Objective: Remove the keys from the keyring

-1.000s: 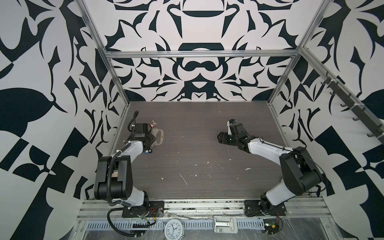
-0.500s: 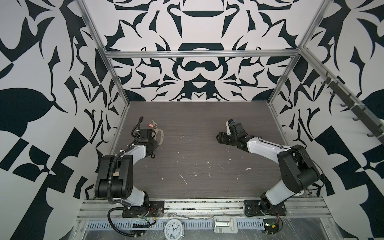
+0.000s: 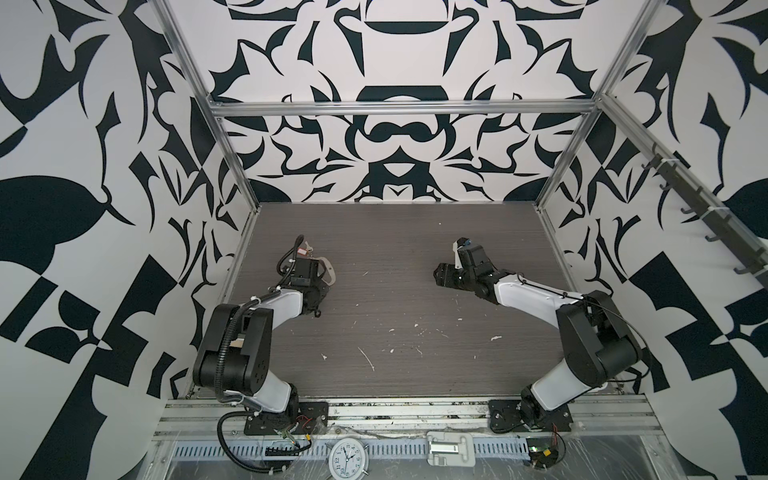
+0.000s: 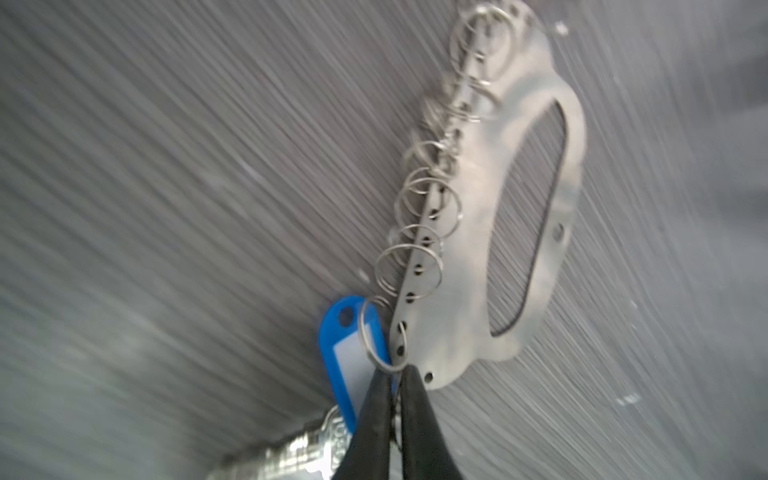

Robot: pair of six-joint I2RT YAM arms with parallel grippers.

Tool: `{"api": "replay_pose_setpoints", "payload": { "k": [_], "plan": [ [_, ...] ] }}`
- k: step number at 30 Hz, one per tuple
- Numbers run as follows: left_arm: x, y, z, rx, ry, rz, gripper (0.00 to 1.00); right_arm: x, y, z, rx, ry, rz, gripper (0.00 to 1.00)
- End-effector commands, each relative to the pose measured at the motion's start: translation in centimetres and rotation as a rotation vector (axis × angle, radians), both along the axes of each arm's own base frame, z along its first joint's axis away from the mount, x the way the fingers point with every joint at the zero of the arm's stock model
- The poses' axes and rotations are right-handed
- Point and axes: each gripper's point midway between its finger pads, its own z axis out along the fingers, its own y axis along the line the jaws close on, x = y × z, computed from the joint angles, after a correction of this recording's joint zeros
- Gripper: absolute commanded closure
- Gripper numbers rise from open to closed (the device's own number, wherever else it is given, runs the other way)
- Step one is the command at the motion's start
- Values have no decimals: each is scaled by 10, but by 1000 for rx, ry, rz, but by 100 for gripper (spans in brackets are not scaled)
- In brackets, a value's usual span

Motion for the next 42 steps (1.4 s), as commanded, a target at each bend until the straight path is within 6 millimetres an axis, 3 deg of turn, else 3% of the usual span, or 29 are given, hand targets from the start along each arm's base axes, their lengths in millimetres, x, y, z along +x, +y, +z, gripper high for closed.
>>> {"api": "replay_pose_setpoints", "payload": {
  "k": [1,11,14,16,19,23,25,31,33,38,42],
  "plan": [
    [-19,-33,-12,-46,68,-10,93,15,4,31,6,-79,-7,25],
    [-23,-168,1,-196,47,-204,94,14,4,30,4,-63,-12,26],
    [-24,-204,5,-261,46,-276,87,10,2,28,6,-56,-13,26],
    [-23,-215,7,-273,47,-317,82,7,1,26,6,-49,-13,26],
    [-24,-210,17,-260,10,-340,73,1,4,28,22,-41,6,26],
    [-25,-195,59,-183,-109,-416,63,-13,20,32,94,-35,92,25],
    [-25,-182,85,-95,-183,-452,57,-27,38,33,117,-41,177,24],
    [-36,-132,146,88,-398,-424,24,-65,105,26,12,-88,346,18],
    [-40,-119,155,112,-438,-391,18,-71,121,21,-29,-103,364,15],
    [-47,-92,168,169,-507,-318,16,-80,155,7,-135,-146,382,15],
    [-52,-82,170,201,-511,-310,16,-79,167,-6,-238,-174,350,14]
  ]
}}
